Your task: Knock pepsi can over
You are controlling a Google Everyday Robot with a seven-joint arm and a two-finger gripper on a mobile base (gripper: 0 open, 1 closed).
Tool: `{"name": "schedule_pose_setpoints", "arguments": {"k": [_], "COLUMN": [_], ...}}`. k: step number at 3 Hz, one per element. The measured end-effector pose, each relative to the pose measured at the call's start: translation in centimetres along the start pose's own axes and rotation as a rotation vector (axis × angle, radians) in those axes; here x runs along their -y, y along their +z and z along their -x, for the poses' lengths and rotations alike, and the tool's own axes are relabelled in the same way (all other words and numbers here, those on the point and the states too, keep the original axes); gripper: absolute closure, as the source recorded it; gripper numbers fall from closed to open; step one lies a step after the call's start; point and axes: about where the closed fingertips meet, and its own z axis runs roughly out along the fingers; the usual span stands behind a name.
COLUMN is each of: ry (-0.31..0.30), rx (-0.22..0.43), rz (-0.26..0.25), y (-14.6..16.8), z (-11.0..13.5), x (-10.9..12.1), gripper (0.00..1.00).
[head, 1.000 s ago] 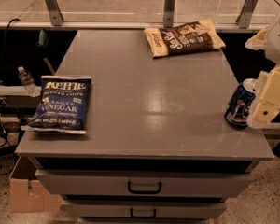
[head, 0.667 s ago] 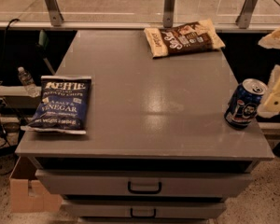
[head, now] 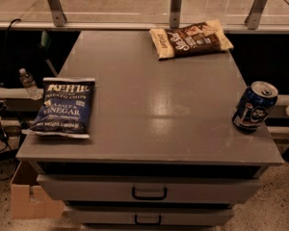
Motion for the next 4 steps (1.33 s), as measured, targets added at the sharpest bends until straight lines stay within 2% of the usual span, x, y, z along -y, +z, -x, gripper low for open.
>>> {"name": "schedule_pose_setpoints", "arguments": {"k": [1, 2, 3, 4], "ry": [0.064, 0.097, 0.068, 0.023], "rx": [0.054, 0.110, 0.250, 0.350], "rz": [0.067, 0.136, 0.218, 0.257], "y": [1.8, 3.3, 6.1, 7.6], "z": [-2.5, -3.6, -1.9, 0.3], "x": [-0.5, -2.1, -4.3, -4.7], "gripper": [0.00, 0.00, 0.00, 0.00]}}
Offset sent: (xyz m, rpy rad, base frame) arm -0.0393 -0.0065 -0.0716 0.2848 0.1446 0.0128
